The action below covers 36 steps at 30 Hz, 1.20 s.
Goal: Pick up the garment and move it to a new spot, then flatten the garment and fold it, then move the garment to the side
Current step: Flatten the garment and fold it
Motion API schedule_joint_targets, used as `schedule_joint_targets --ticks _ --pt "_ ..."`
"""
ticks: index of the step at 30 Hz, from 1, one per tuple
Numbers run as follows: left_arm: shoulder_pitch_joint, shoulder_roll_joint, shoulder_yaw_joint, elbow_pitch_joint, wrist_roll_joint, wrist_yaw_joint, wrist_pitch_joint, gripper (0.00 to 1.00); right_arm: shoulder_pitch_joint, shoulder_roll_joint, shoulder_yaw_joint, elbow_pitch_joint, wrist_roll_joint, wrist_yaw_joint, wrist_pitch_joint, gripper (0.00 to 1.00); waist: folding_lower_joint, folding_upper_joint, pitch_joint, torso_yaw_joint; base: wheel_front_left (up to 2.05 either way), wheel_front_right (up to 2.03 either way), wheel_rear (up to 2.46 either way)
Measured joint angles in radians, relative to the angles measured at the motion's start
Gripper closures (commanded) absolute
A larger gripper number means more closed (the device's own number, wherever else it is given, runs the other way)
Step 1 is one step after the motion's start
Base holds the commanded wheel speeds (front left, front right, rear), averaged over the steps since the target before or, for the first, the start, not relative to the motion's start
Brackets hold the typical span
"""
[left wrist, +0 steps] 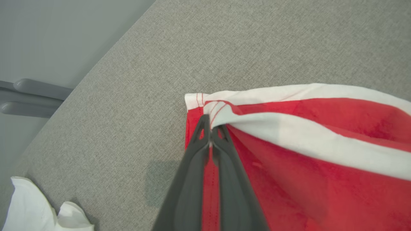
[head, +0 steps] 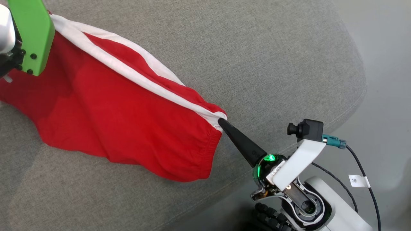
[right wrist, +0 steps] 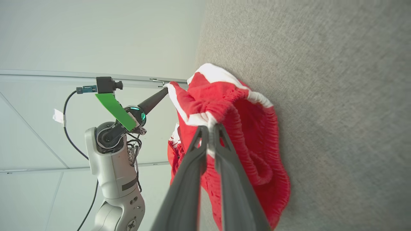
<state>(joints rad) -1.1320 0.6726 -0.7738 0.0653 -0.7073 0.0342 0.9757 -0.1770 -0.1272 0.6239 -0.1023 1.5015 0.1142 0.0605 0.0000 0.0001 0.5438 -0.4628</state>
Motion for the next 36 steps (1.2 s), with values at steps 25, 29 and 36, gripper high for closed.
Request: schedule_joint_targets --ticks 25,29,36 --pt "-0.030 -0.056 0.000 0.155 0.056 -0.007 -0.109 0.00 0.000 -0.003 -0.072 0.059 -0.054 0.000 -0.100 0.00 0.0000 0.0000 -0.031 -0.014 0.00 0.00 0.00" --pt "-0.006 -0.098 0.022 0.147 0.032 -0.003 -0.183 0.00 0.000 -0.034 -0.074 0.065 -0.116 0.000 -0.125 0.00 0.0000 0.0000 -0.056 -0.008 0.00 0.00 0.00" --pt "0.132 -0.138 0.070 0.102 -0.032 0.012 -0.329 0.00 0.003 -0.103 -0.077 0.067 -0.233 0.003 -0.174 0.00 0.0000 0.0000 -0.114 0.022 0.00 0.00 0.00"
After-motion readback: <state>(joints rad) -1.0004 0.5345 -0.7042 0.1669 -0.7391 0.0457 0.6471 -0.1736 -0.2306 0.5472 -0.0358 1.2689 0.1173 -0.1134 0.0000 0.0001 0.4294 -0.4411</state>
